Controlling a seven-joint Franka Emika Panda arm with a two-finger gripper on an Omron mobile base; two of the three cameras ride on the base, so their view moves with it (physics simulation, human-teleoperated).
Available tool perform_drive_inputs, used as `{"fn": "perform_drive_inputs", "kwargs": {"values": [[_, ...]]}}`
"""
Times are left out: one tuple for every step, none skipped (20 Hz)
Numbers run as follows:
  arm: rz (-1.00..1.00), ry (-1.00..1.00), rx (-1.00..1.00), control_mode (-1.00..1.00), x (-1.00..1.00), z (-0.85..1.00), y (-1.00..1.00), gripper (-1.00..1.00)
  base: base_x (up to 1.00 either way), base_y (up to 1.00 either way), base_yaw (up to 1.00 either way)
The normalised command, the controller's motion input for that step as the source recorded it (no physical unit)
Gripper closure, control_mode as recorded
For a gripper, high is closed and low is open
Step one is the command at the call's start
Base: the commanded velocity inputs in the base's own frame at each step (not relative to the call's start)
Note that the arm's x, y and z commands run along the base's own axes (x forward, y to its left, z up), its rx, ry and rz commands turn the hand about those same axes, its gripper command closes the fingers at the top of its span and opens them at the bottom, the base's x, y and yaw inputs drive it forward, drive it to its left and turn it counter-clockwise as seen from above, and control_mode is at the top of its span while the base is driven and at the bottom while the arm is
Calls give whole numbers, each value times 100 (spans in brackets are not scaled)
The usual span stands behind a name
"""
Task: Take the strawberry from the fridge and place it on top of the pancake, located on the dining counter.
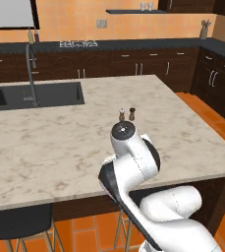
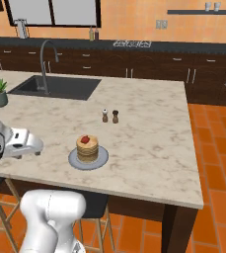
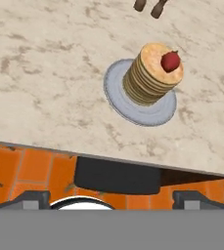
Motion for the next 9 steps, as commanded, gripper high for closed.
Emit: {"fn": "perform_drive_inputs", "kwargs": {"values": [[16,-1,-5,-100,-90,-26,86,-100,0,0,0],[18,0,-2,-100,-81,-24,74,-100,0,0,0],[19,2,-3,-100,-69,-24,72,-100,0,0,0],[18,6,-5,-100,-55,-27,70,-100,0,0,0],[17,14,-3,-100,-35,-31,64,-100,0,0,0],[13,21,-1,-100,-20,-31,54,-100,0,0,0],[16,24,-1,-100,0,-41,46,-100,0,0,0],[17,15,-4,-100,0,-19,34,-100,0,0,0],[9,9,-3,-100,-4,-18,39,-100,0,0,0]]}}
